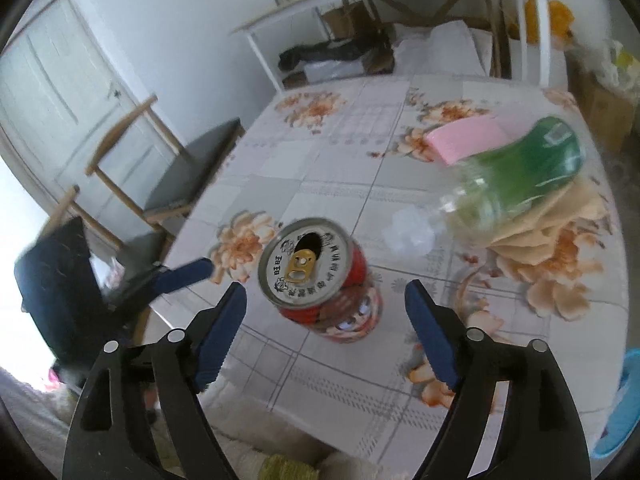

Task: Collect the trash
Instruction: 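Lift the red can with the right tool toward the left tool, then close the left tool on the red can, taking it from the right tool, then grasp the pink sponge with the right tool while the left tool holds the can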

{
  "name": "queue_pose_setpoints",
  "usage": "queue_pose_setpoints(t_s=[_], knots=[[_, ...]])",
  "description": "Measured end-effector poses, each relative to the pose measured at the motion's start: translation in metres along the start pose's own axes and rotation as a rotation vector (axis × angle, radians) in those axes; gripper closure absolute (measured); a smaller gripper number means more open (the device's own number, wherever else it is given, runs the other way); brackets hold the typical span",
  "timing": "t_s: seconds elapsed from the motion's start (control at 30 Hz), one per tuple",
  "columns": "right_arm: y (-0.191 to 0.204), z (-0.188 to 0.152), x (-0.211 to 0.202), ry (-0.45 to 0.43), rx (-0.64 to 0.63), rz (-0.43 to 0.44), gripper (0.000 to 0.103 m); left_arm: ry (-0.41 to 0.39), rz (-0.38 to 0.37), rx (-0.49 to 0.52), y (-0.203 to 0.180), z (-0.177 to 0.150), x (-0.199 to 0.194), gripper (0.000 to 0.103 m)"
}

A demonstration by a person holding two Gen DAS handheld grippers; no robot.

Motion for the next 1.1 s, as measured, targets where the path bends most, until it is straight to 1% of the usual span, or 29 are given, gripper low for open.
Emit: queue_pose_setpoints(t_s=[0.07, 0.17, 0.27, 0.33, 0.43, 0.5, 0.53, 0.6, 0.67, 0.7, 0.73, 0.8, 0.83, 0.87, 0.9, 1.0, 1.1], knots=[[-0.011, 0.000, -0.016, -0.027, 0.045, 0.016, 0.024, 0.008, 0.022, 0.047, -0.008, 0.005, 0.013, 0.016], [-0.029, 0.002, -0.034, -0.053, 0.099, 0.017, 0.024, 0.036, 0.058, 0.084, -0.013, 0.011, 0.033, 0.016], [-0.041, 0.009, -0.049, -0.072, 0.123, 0.012, 0.024, 0.042, 0.067, 0.092, -0.015, 0.018, 0.048, 0.016], [-0.046, 0.020, -0.058, -0.083, 0.124, 0.013, 0.024, 0.046, 0.071, 0.090, -0.013, 0.021, 0.055, 0.016], [-0.049, 0.045, -0.065, -0.071, 0.099, -0.004, 0.023, 0.056, 0.083, 0.088, -0.012, 0.024, 0.062, 0.024], [-0.051, 0.063, -0.063, -0.057, 0.068, -0.031, 0.022, 0.064, 0.098, 0.085, -0.010, 0.025, 0.066, 0.031], [-0.050, 0.078, -0.059, -0.037, 0.035, -0.035, 0.020, 0.063, 0.107, 0.081, -0.009, 0.026, 0.067, 0.033], [-0.053, 0.100, -0.048, -0.008, 0.013, -0.051, 0.019, 0.059, 0.111, 0.068, -0.008, 0.026, 0.066, 0.037], [-0.057, 0.116, -0.032, 0.044, -0.012, -0.060, 0.018, 0.055, 0.107, 0.057, -0.006, 0.026, 0.065, 0.037], [-0.061, 0.129, -0.021, 0.069, -0.016, -0.068, 0.018, 0.054, 0.108, 0.056, -0.006, 0.026, 0.065, 0.037], [-0.066, 0.134, -0.015, 0.088, -0.015, -0.071, 0.018, 0.053, 0.112, 0.058, -0.005, 0.026, 0.064, 0.037], [-0.074, 0.150, 0.010, 0.166, -0.012, -0.072, 0.018, 0.050, 0.116, 0.062, -0.005, 0.025, 0.063, 0.037], [-0.088, 0.161, 0.027, 0.213, 0.032, -0.098, 0.018, 0.050, 0.117, 0.061, -0.005, 0.024, 0.062, 0.037], [-0.096, 0.163, 0.036, 0.242, 0.061, -0.113, 0.018, 0.050, 0.118, 0.061, -0.005, 0.024, 0.061, 0.037], [-0.108, 0.169, 0.053, 0.302, 0.104, -0.123, 0.018, 0.049, 0.121, 0.060, -0.004, 0.023, 0.060, 0.037], [-0.137, 0.174, 0.085, 0.413, 0.245, -0.135, 0.018, 0.050, 0.135, 0.047, 0.000, 0.021, 0.055, 0.038], [-0.160, 0.181, 0.105, 0.454, 0.327, -0.179, 0.018, 0.051, 0.145, 0.035, 0.005, 0.019, 0.049, 0.038]])
Point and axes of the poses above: each gripper's, at about its wrist camera, not at the fingertips, and x roughly the way its jaws point, y to its left, z to its top, the point moved 10 cm from there along x, roughly the way its jaws point, and after that the axes turned 9 degrees about y, right-handed, at the moved point
